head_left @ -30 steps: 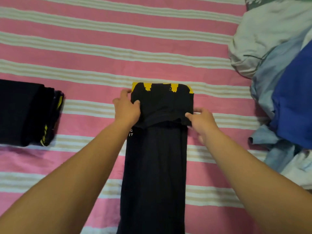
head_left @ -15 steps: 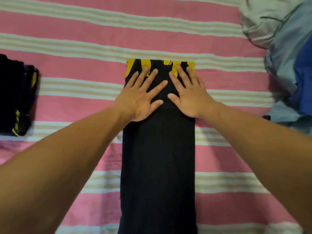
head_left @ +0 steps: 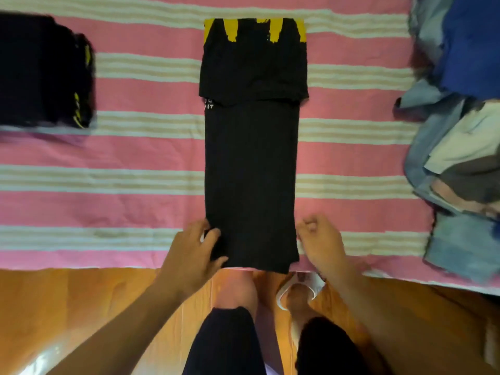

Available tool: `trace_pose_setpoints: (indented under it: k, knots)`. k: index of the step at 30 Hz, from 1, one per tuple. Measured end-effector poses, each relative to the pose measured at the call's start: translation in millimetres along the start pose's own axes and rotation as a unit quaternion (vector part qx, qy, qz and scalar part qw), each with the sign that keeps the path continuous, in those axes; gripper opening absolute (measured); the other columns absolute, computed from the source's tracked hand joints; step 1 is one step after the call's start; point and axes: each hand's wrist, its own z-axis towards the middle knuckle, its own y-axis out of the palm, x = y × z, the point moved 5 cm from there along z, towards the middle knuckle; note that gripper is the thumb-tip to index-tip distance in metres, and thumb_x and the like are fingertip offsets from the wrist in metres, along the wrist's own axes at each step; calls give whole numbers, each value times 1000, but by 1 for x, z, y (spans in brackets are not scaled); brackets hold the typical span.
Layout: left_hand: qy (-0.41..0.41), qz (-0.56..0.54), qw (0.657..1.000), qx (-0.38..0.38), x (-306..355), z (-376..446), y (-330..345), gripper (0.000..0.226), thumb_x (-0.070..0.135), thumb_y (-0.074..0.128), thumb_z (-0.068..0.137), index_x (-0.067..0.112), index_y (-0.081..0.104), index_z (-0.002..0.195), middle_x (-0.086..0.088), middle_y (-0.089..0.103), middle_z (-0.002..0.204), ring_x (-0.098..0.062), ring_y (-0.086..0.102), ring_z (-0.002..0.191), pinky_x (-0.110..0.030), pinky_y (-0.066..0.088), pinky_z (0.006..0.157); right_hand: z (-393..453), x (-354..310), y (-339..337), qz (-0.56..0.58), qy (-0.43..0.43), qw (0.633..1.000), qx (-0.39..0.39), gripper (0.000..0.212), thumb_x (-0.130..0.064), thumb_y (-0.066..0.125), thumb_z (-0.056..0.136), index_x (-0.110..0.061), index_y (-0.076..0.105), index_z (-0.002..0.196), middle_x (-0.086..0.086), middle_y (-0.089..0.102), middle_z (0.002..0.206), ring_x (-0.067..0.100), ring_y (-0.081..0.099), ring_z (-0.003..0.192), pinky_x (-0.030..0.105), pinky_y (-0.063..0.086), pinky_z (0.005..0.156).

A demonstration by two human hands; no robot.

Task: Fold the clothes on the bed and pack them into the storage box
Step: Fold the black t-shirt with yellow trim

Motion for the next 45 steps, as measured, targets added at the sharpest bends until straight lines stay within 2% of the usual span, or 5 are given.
trace_pose_setpoints:
  k: [16,28,35,40,45]
  knots:
    - [21,1,992,122,5,-51,-4,20,23,47,94,9,61,94,-6,55,89,-20,48,67,-31,45,50,-44,19,56,290,102,951,-29,14,-18,62,99,-14,63,112,7,67,109,26,71,96,39,64,74]
    - [-274,-264,922,73,-33,-56,26,19,40,56,100,24,57,110,10,63,99,-11,61,87,-24,45,68,-39,23,78,-4,70,997,32,30,-34,63,96,-18,61,71,5,64,69,23,64,69,36,56,65]
    - [-334,-322,876,-133,-43,-43,34,31,36,58,99,8,69,91,-9,69,86,-25,65,81,-35,50,71,-56,14,50,-194,-29,978,66,18,-35,60,98,-18,63,103,-2,61,94,16,62,85,25,45,69]
    - [-44,89,995,-2,-38,-54,2,22,39,56,94,18,61,93,-1,63,88,-25,60,83,-40,53,73,-61,-15,70,-363,-376,852,1,79,-45,69,90,-20,31,155,8,28,160,30,26,148,48,35,116]
    - [265,226,936,-54,-2,-5,19,81,42,71,89,12,35,154,-20,42,154,-42,36,144,-51,35,115,-37,1,89,-529,-390,752,-55,96,-9,56,97,-16,-20,156,13,-25,163,36,-20,150,47,-9,119]
